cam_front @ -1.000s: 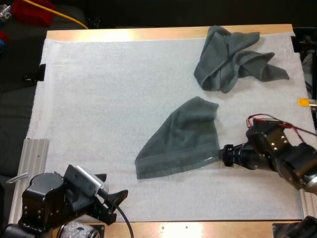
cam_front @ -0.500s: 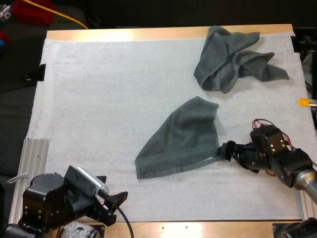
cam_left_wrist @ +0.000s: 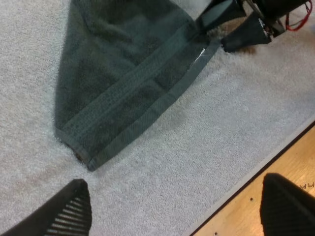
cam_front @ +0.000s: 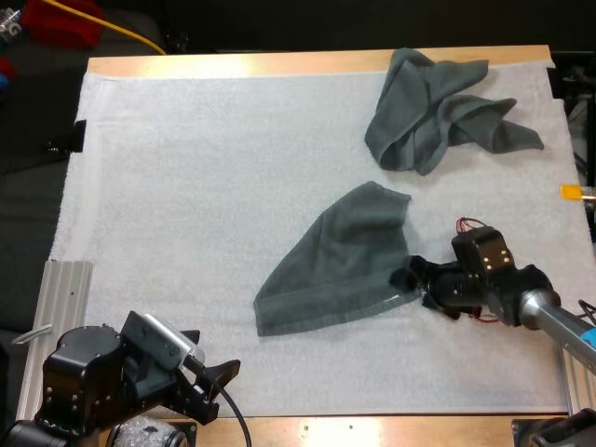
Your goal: Pick towel from pile, fold and stack
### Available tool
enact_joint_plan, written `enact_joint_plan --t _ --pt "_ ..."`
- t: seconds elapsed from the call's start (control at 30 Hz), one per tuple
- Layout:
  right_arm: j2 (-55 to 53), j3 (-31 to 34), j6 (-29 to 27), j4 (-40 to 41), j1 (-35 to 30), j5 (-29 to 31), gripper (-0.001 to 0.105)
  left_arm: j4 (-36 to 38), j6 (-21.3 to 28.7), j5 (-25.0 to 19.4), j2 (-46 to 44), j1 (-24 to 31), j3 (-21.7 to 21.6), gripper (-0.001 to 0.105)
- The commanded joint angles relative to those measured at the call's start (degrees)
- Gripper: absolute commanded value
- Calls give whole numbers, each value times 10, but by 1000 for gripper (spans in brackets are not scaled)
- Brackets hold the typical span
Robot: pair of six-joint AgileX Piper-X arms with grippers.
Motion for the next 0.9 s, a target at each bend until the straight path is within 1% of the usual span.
enact_joint_plan --t 0.0,0.07,0.17,0.33,0.37,0.43,0.47,0.63,0.7,0.87 --pt "11 1 5 -14 -1 -13 74 -1 -5 4 0 -2 -4 68" --pt "18 1 11 -24 -1 -20 74 -1 -5 4 0 -2 -4 68" --pt "24 1 11 -21 -1 -25 69 -1 -5 4 0 -2 -4 68" --pt "24 1 11 -13 -1 -22 45 -1 -5 4 0 -2 -4 68" --pt "24 1 11 -13 -1 -21 42 -1 -5 4 0 -2 -4 68" --pt "24 1 11 -11 -1 -14 32 -1 -5 4 0 -2 -4 68" --pt "24 1 11 -10 -1 -11 30 -1 -5 4 0 -2 -4 68" --pt "24 1 11 -10 -1 -8 5 -1 -5 4 0 -2 -4 68" --pt "24 1 7 -10 -1 -8 0 -1 -5 4 0 -2 -4 68" --pt "24 1 -2 -10 -1 -8 0 -1 -5 4 0 -2 -4 68"
